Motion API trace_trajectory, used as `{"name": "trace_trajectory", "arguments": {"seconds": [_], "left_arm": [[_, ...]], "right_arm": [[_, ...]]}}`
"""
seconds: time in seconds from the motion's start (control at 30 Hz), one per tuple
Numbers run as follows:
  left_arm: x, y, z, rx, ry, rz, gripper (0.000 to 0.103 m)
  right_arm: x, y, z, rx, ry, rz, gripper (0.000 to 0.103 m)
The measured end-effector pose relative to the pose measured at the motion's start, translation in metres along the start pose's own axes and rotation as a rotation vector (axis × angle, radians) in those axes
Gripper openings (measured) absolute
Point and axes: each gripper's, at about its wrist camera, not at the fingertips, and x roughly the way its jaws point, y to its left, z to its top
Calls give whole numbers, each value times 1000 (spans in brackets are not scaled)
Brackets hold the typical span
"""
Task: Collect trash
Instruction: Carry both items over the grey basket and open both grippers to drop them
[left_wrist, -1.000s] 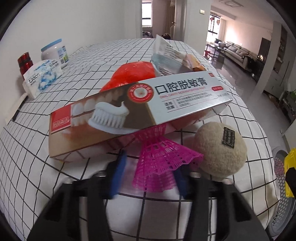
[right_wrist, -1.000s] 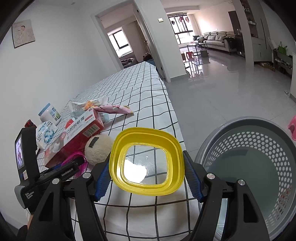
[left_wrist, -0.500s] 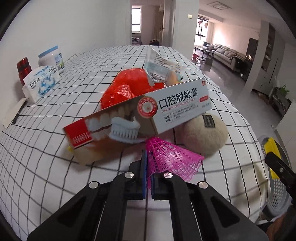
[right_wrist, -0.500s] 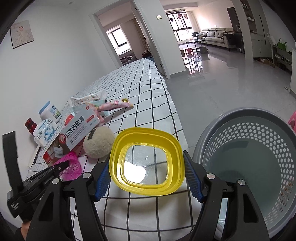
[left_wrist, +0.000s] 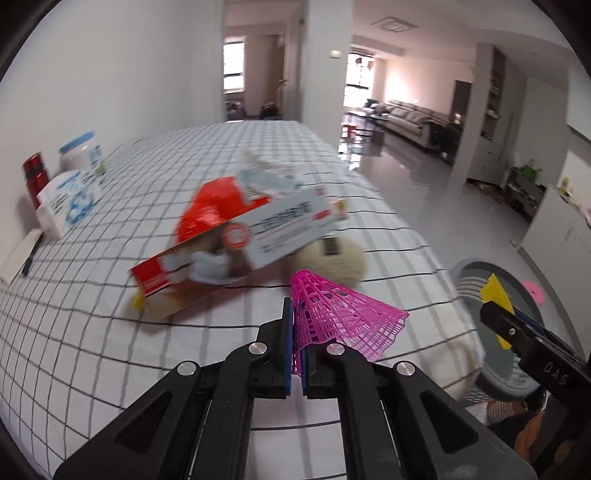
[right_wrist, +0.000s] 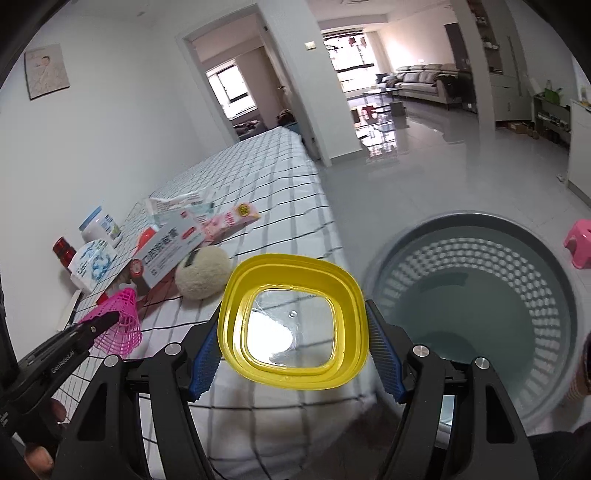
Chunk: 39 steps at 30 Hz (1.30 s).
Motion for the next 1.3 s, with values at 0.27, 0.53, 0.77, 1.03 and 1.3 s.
{"name": "trace_trajectory", "arguments": {"seconds": [0.27,0.53,0.77,1.03,1.3], "left_arm": [[10,-80,2,131,-4,-126,4],[34,-167,-7,285,45,-255,4],[68,-209,-13,342,124,-299,4],[104,-229,-12,355,188,-299,5],[114,-231,-12,358,209,-289,7]], "right_arm": [[-28,-69,-10,77,-26,-165,68],[-32,-124,-17,132,-10,-284,68],[-22,-154,-20,157,32,-291,68],[-6,-176,-13,160,50,-286,68],[1,-183,-3,157,46,-257,68]]}}
